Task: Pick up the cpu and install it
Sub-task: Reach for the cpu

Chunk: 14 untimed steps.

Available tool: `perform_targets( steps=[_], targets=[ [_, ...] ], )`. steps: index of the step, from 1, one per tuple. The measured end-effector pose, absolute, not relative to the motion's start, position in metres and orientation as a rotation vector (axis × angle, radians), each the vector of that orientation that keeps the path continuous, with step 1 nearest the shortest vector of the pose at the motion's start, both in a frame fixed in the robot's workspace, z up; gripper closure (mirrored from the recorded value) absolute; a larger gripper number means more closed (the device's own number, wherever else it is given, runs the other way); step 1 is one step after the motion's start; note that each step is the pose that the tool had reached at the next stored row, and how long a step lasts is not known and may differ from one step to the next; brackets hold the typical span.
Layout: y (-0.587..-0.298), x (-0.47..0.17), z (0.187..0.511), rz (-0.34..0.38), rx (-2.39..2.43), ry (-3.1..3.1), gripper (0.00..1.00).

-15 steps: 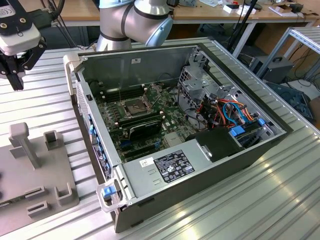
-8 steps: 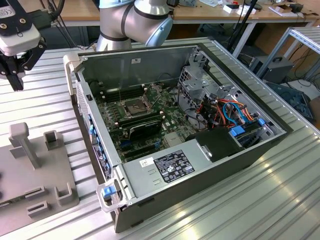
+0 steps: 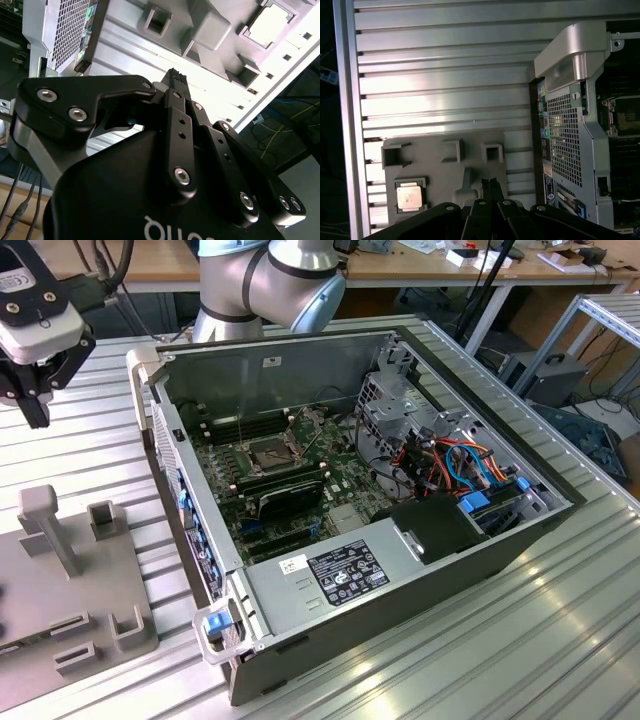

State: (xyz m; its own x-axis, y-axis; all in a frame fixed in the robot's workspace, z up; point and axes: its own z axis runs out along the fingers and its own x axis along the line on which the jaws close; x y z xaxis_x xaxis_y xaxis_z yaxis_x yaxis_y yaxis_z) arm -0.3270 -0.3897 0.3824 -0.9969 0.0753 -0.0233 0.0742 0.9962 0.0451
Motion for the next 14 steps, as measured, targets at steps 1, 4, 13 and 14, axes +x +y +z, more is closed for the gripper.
perform_targets(
  steps=[1,4,13,14],
  targets=[
    [-0.3897,-0.327,0.3809,0.069,0.117,3.114,0.89],
    [-0.3897,-0.327,0.3795,0.069,0.117,3.114,0.89],
    [-0.3897,-0.327,0.3758,0.069,0.117,3.114,0.89],
    [-0.3897,-0.327,0.3744,0.069,0.117,3.114,0.89]
  ],
)
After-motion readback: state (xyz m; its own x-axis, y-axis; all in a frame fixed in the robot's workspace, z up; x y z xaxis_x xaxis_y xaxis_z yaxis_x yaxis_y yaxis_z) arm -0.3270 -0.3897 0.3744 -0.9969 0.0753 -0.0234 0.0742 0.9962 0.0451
